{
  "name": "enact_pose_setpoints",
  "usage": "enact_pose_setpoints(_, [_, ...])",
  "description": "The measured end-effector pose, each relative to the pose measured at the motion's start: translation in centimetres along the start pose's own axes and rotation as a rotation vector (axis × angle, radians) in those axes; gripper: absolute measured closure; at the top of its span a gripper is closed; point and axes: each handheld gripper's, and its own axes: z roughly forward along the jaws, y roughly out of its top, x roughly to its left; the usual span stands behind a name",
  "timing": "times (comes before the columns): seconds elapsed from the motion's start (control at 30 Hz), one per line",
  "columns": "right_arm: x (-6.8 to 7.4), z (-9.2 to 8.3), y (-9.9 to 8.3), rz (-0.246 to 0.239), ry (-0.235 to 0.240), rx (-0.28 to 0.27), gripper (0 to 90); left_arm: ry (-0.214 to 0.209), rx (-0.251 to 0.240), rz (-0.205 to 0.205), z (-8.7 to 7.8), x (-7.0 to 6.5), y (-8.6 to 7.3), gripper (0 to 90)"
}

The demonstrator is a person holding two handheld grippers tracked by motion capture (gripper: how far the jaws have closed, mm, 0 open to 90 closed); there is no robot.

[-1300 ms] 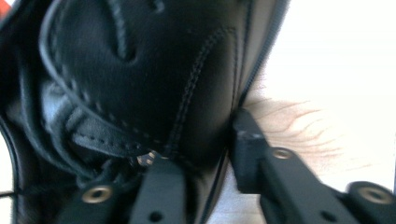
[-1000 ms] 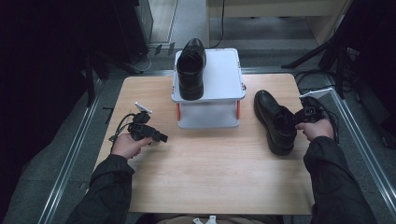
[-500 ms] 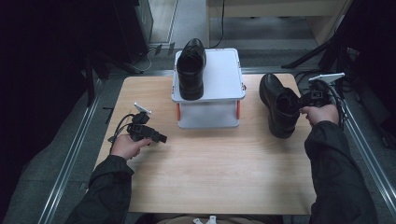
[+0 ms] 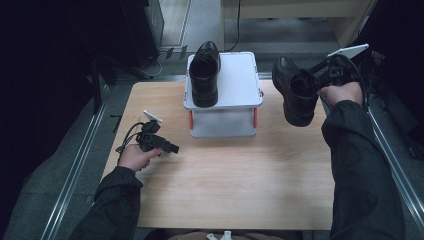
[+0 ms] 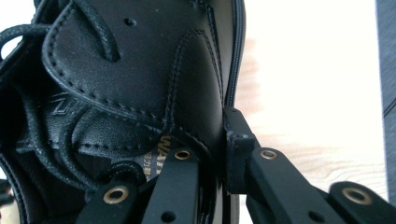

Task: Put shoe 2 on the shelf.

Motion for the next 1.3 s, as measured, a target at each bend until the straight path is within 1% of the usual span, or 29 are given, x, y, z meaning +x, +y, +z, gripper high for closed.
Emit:
enact_pose_setpoints(0.17, [2.3,-1.5,1.2,0.003,0.001,-0.016,86.1,-0.006,-0.001,0.007,0.0,0.0,0.0,50.0])
enact_pose_setpoints(0.27, [3.6,-2.1,1.8,0.000,0.000,-0.015,86.0,-0.009,-0.002,0.007,-0.1,0.0,0.0,50.0])
enact_pose_setpoints(0.4, [5.3,-2.6,2.5,-0.004,0.011,-0.009,85.9,-0.013,-0.003,0.008,-0.1,0.0,0.0,50.0])
enact_pose_setpoints(0.53, [7.1,-2.4,3.0,-0.015,0.004,-0.006,85.9,-0.023,-0.014,0.004,-0.2,0.0,0.0,50.0])
enact_pose_setpoints(0.6, [7.7,-2.1,3.1,-0.015,0.008,-0.005,85.9,-0.025,-0.013,0.005,-0.2,0.0,0.0,50.0])
enact_pose_setpoints(0.63, [8.1,-1.8,3.2,-0.012,0.017,0.004,85.9,-0.026,-0.013,0.006,-0.2,0.0,0.0,50.0])
enact_pose_setpoints(0.73, [9.3,-0.9,3.3,-0.011,0.017,0.024,85.9,-0.029,-0.011,0.007,-0.2,0.0,0.0,50.0])
enact_pose_setpoints(0.8, [10.1,-0.2,3.4,-0.020,0.010,0.034,85.8,-0.029,-0.012,0.009,-0.3,0.0,0.0,50.0])
enact_pose_setpoints(0.9, [11.1,0.9,3.6,-0.034,0.013,0.053,85.8,-0.025,-0.011,0.010,-0.2,-0.1,-0.1,50.0])
enact_pose_setpoints(0.93, [11.4,1.2,3.7,-0.040,0.009,0.055,85.8,-0.024,-0.006,0.016,-0.2,0.0,-0.1,50.0])
enact_pose_setpoints(1.0, [12.1,1.8,3.8,-0.054,0.002,0.057,85.8,-0.024,-0.003,0.016,-0.2,0.0,-0.1,50.0])
enact_pose_setpoints(1.07, [12.8,2.4,3.9,-0.056,0.000,0.064,85.7,-0.023,-0.002,0.015,-0.3,0.0,-0.1,50.0])
enact_pose_setpoints(1.1, [13.1,2.6,3.9,-0.065,-0.003,0.058,85.6,-0.023,-0.006,0.017,-0.3,0.1,-0.1,50.0])
enact_pose_setpoints(1.27, [14.8,3.4,4.0,-0.086,0.002,0.061,85.4,-0.026,-0.006,0.022,-0.5,0.3,-0.3,50.0])
enact_pose_setpoints(1.3, [15.1,3.6,4.0,-0.091,0.001,0.062,85.4,-0.025,-0.013,0.019,-0.5,0.3,-0.4,50.0])
